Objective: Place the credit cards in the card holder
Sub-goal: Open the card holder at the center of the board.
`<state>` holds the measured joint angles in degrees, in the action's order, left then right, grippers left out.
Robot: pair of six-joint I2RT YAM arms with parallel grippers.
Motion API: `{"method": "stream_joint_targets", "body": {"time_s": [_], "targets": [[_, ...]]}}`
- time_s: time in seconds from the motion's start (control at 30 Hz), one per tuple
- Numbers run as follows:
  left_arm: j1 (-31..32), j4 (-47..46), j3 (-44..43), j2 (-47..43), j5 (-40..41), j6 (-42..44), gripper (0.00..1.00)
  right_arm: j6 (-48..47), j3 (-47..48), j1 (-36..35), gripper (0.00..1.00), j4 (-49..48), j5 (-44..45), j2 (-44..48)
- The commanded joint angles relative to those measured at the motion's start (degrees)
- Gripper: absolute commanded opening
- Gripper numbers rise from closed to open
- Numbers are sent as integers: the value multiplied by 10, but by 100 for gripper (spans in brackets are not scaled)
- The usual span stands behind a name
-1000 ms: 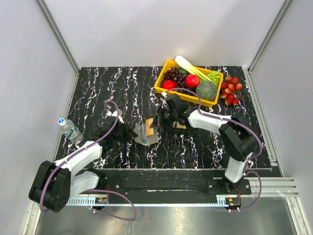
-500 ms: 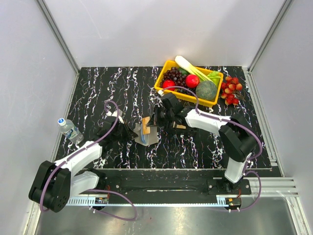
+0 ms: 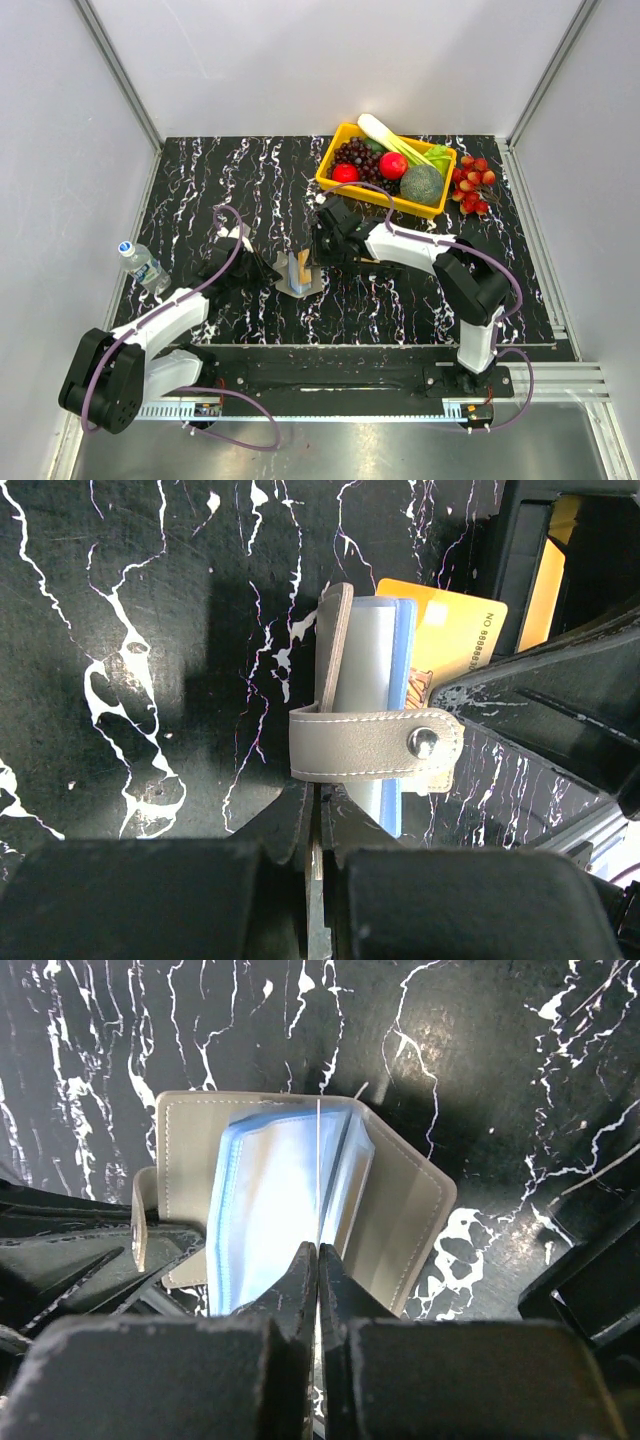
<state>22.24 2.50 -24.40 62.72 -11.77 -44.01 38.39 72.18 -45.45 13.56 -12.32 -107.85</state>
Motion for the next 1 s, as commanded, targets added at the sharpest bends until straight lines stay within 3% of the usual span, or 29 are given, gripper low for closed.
{"method": "stream_joint_targets", "body": {"time_s": [0.0,0.2,0.23,0.33,0.37,0.5,0.7,0.8,0.97], "targets": [[0,-17,-3,-3,5,-11,0,-34,38,-14,0,31,42,16],[0,-36,18,21,14,-21,0,-28,18,-16,0,-42,-49,5],[0,-32,19,21,17,-23,4,-28,20,-15,0,-42,-54,0],[0,-9,17,2,37,-24,26,-28,27,-15,0,-34,-49,-10],[-1,0,16,-7,43,-23,39,-28,29,-14,0,-30,-42,-14],[0,26,11,-43,61,-20,60,-30,32,-7,0,-11,-32,-32],[-1,3,25,-60,49,-28,67,-33,23,-2,0,-9,-35,-34],[-2,-20,32,-43,32,-29,66,-34,24,-1,0,-9,-37,-35],[3,-22,24,3,33,-24,46,-34,5,5,0,-24,-42,-20]]}}
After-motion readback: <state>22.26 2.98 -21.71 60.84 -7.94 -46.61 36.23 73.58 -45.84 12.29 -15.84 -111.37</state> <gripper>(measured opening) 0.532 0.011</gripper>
